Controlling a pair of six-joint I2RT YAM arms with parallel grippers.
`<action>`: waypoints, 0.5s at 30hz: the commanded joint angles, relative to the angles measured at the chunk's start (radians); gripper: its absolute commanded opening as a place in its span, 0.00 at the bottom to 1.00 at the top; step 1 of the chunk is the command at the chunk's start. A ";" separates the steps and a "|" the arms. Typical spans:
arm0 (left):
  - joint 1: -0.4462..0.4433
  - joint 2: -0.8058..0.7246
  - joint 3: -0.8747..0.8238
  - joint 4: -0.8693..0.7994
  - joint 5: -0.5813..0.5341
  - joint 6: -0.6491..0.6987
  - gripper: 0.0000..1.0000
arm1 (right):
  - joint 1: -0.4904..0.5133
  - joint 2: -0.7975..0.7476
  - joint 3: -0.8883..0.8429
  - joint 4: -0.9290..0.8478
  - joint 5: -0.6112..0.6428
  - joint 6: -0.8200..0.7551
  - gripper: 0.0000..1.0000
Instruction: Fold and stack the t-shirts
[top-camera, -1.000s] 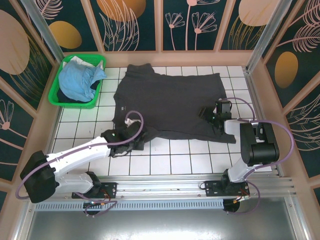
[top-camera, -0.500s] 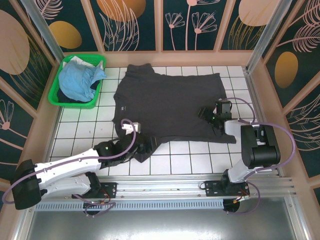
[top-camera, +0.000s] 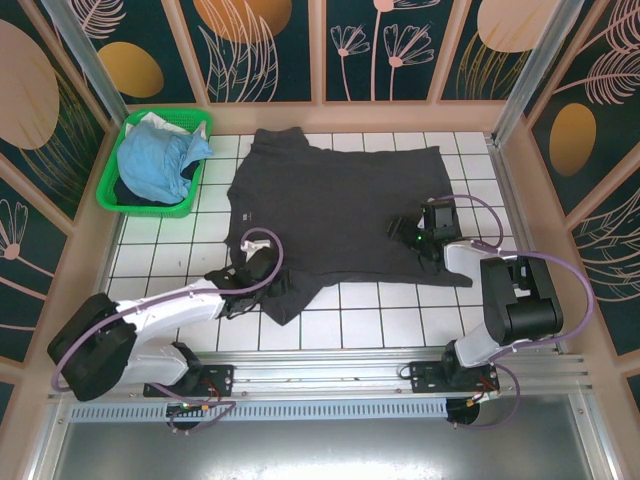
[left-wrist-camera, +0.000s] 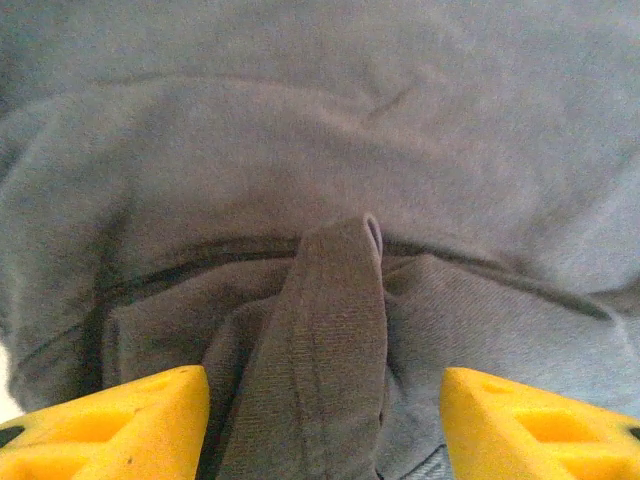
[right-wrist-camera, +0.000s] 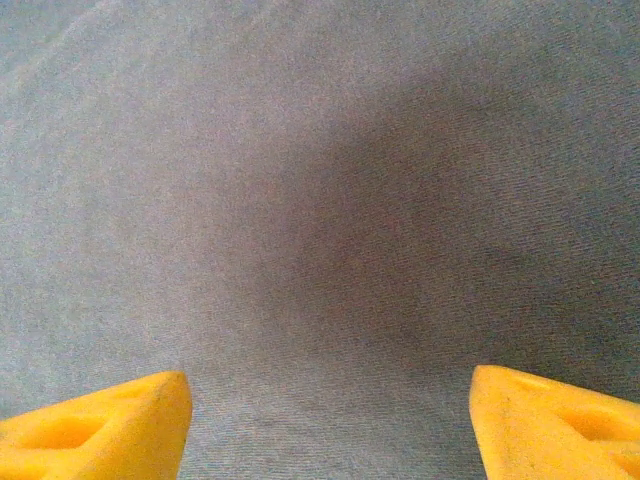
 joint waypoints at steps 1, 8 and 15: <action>0.007 0.071 0.005 0.004 0.028 0.041 0.62 | -0.009 -0.037 0.005 -0.019 0.031 -0.012 0.74; 0.006 0.078 0.052 -0.097 0.026 0.021 0.18 | -0.033 -0.045 -0.013 -0.013 0.023 -0.023 0.74; 0.007 -0.125 -0.044 -0.240 0.016 -0.103 0.02 | -0.070 -0.038 -0.031 0.011 0.006 -0.026 0.75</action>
